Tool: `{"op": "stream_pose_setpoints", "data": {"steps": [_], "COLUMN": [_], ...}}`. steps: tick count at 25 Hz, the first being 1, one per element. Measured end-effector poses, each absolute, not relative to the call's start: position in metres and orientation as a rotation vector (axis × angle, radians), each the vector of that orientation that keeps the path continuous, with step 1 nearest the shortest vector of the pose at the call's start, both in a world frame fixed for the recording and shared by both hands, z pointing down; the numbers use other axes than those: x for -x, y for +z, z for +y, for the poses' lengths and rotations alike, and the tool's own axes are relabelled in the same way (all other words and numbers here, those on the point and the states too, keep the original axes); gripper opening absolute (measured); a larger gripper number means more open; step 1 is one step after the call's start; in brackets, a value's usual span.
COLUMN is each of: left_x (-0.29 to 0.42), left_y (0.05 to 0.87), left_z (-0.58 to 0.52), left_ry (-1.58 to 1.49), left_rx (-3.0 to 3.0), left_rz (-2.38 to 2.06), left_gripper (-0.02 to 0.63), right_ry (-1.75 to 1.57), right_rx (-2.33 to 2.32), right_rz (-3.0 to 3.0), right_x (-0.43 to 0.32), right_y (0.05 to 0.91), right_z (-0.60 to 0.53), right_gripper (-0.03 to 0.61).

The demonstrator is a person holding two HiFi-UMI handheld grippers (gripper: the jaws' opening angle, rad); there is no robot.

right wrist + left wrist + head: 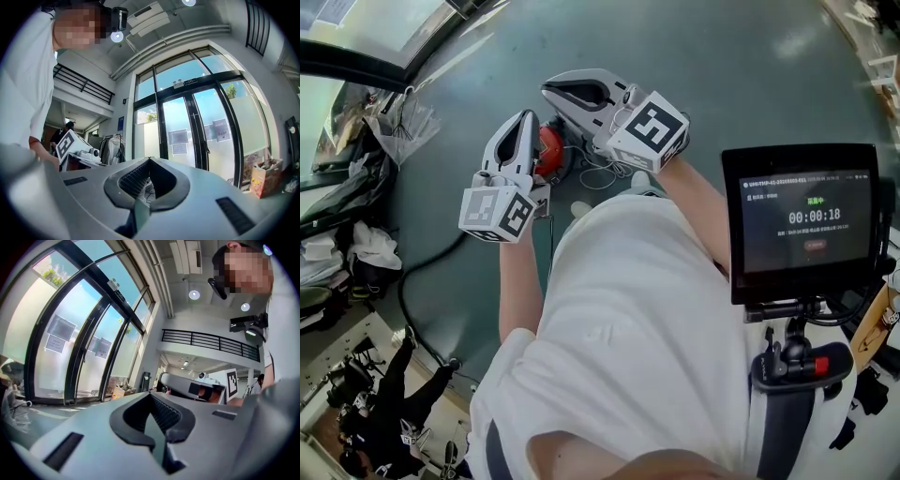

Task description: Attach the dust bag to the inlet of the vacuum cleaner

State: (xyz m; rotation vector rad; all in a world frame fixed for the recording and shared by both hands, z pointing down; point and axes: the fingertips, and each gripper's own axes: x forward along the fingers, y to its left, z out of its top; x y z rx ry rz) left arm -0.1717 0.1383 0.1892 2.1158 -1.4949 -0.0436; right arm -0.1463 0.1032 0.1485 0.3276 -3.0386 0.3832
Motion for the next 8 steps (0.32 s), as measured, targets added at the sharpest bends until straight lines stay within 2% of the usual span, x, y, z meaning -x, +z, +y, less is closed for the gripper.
{"op": "stream_pose_setpoints", "data": {"steps": [8], "left_x": [0.158], "left_y": [0.193], "left_z": [0.145], "left_ry": [0.004], "left_rx": [-2.169], "left_rz": [-1.453], "left_gripper": [0.006], "right_ry": [0.395], "right_rx": [-0.343], "right_rz": [-3.035], "right_x": [0.143], "right_y": [0.152], "right_z": [0.104], "right_gripper": [0.008]}}
